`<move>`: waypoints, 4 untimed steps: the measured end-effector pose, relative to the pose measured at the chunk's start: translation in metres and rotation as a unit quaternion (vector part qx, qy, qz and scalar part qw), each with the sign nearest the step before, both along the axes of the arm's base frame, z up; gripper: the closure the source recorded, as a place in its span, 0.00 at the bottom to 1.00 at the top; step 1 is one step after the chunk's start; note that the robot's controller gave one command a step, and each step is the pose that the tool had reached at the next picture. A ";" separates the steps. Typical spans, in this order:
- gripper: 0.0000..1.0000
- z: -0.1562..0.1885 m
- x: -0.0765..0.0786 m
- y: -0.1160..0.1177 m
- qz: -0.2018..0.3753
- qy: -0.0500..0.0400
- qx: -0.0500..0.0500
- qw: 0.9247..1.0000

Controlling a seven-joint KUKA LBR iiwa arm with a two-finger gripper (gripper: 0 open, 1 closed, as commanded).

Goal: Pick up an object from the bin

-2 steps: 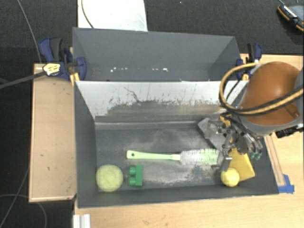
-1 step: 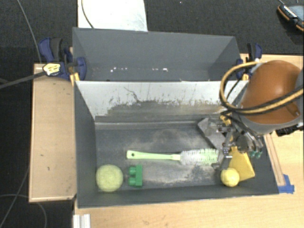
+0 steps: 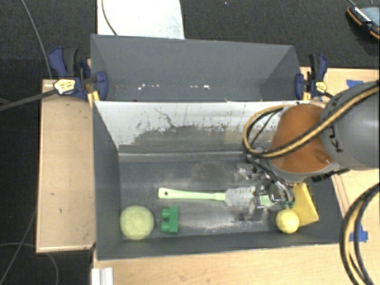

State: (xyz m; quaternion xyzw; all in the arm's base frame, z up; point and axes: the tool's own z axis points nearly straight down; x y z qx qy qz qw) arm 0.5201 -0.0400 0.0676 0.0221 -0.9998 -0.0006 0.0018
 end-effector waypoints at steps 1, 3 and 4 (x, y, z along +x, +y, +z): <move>0.00 0.046 -0.004 0.003 -0.002 -0.011 -0.001 1.000; 0.00 0.003 -0.016 -0.015 -0.023 -0.010 0.000 1.000; 1.00 0.003 -0.027 -0.006 0.032 -0.003 0.000 0.999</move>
Offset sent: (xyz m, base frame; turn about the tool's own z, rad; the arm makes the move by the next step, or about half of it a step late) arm -0.0016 0.0006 0.0099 -0.0006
